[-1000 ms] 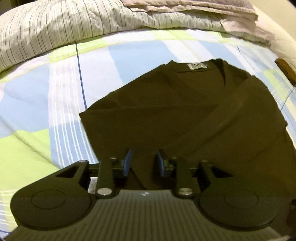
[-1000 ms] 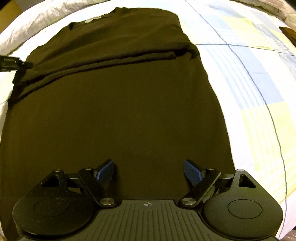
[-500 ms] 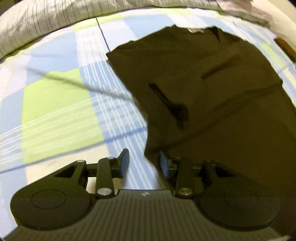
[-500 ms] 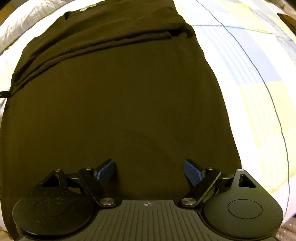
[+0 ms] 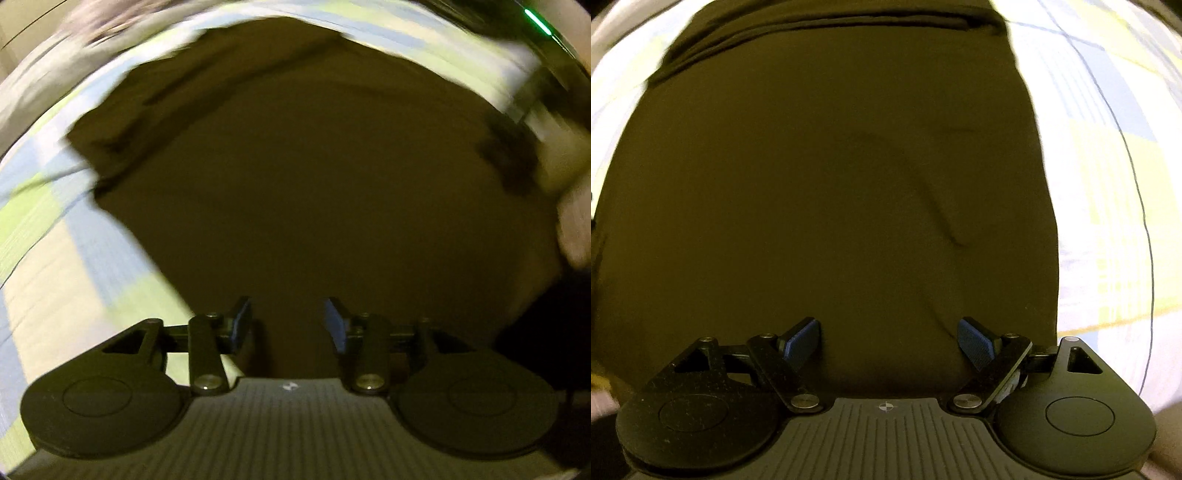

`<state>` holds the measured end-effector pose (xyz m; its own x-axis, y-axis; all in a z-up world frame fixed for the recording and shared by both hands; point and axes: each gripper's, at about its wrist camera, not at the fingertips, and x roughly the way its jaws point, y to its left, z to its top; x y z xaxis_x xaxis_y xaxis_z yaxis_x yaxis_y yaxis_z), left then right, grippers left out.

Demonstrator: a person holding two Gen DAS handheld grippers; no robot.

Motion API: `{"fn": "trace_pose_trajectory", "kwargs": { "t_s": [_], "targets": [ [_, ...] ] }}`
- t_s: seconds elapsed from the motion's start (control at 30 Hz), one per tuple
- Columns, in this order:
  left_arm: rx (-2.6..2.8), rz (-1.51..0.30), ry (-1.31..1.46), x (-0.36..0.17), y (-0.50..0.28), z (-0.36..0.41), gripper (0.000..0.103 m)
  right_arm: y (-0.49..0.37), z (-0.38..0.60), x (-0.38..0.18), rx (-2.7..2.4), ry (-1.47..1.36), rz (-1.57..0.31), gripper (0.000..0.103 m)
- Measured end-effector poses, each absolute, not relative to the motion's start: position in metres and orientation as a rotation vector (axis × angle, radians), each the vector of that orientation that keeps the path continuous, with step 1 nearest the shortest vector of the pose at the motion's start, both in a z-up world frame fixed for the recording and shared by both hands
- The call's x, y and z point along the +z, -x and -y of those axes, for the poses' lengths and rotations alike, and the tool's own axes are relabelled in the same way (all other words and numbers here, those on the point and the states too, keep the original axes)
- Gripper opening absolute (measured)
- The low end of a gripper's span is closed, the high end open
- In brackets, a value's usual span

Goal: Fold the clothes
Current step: 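Smooth the folded sweater flat with both grippers, then grasp the sweater hem edge with both grippers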

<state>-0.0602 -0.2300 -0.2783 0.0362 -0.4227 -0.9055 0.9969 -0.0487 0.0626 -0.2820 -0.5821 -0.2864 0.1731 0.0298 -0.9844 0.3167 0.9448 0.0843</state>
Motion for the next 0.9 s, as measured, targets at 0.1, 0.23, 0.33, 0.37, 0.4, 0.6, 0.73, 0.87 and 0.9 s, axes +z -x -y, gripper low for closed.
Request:
{"fn": "trace_pose_trajectory", "kwargs": {
  "t_s": [0.1, 0.23, 0.33, 0.37, 0.4, 0.6, 0.73, 0.87, 0.9],
  "targets": [
    [-1.443, -0.757, -1.083, -0.283, 0.119, 0.203, 0.05, 0.295, 0.58, -0.285, -0.127, -0.224, -1.379, 0.085],
    [-1.449, -0.625, -1.242, -0.291, 0.175, 0.188, 0.064, 0.315, 0.575, -0.277, -0.045, -0.113, -1.363, 0.085],
    [-1.414, -0.547, -1.346, -0.303, 0.2, 0.187, 0.064, 0.333, 0.571, -0.274, 0.031, -0.053, -1.337, 0.085],
    [-1.396, -0.529, -1.377, -0.308, 0.206, 0.187, 0.064, 0.338, 0.571, -0.274, 0.054, -0.032, -1.333, 0.085],
    [-1.375, -0.509, -1.406, -0.313, 0.211, 0.188, 0.064, 0.343, 0.57, -0.273, 0.076, -0.011, -1.332, 0.085],
    [-1.385, -0.536, -1.471, -0.324, 0.204, 0.197, 0.053, 0.362, 0.567, -0.274, 0.114, 0.026, -1.315, 0.085],
    [-1.441, -0.627, -1.426, -0.306, 0.197, 0.2, 0.007, 0.371, 0.559, -0.272, 0.095, 0.021, -1.289, 0.085],
    [-1.389, -0.644, -1.338, -0.282, 0.178, 0.206, 0.005, 0.376, 0.545, -0.256, 0.145, 0.059, -1.225, 0.085],
    [-1.374, -0.646, -1.32, -0.279, 0.172, 0.209, 0.005, 0.376, 0.538, -0.253, 0.16, 0.065, -1.208, 0.085]
  ]
}}
